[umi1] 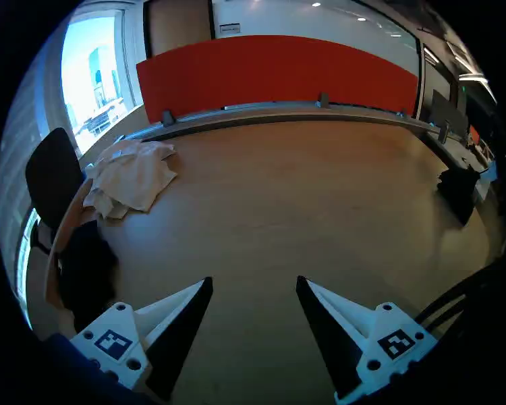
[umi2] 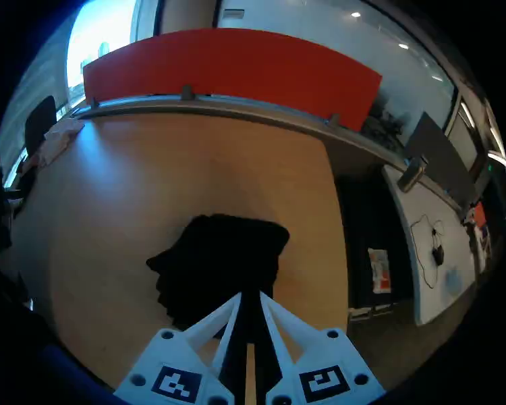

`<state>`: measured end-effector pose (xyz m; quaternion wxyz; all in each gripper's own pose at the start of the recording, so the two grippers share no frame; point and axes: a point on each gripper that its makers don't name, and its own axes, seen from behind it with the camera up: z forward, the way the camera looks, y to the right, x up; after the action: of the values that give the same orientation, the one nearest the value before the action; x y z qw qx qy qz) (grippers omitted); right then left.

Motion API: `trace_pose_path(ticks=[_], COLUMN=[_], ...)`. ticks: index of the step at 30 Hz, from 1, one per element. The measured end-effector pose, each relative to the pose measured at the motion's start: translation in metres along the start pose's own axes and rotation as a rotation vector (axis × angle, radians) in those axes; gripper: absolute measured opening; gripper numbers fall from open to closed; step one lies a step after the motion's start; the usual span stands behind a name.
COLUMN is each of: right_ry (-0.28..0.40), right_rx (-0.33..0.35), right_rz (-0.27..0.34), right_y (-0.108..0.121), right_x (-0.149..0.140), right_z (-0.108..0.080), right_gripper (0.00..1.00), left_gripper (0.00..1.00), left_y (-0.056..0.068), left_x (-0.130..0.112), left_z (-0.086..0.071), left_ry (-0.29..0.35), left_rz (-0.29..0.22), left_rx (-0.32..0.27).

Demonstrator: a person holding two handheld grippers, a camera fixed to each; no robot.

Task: Fold towel

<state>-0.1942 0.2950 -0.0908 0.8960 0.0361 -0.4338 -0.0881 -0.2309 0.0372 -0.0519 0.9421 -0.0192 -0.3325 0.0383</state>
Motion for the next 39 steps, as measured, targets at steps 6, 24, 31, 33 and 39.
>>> trace_pose_path(ticks=[6,24,31,33,39], right_ry=[-0.053,-0.168,-0.192,-0.195,-0.203], right_rx=[-0.025,-0.079,-0.103,-0.111,-0.128], right_rz=[0.039,0.144,0.172,0.178,0.188], right_y=[0.009,0.019,0.019,0.019,0.019], right_x=[-0.028,-0.082,-0.093,-0.095,-0.096], right_z=[0.009,0.042,0.052,0.054,0.060], right_gripper=[0.04,0.04,0.04,0.04,0.04], left_gripper=[0.92,0.92,0.92,0.92,0.92], left_y=[-0.004,-0.011,-0.012,-0.012,-0.012], left_x=[-0.001,-0.002,-0.004,-0.005,-0.007], left_z=[-0.001,-0.006,-0.007,-0.008,-0.008], left_ry=[-0.002,-0.002,-0.005,-0.006,-0.007], left_rz=[0.001,0.005,0.006,0.006,0.008], left_rx=[0.005,0.022,0.025,0.026,0.026])
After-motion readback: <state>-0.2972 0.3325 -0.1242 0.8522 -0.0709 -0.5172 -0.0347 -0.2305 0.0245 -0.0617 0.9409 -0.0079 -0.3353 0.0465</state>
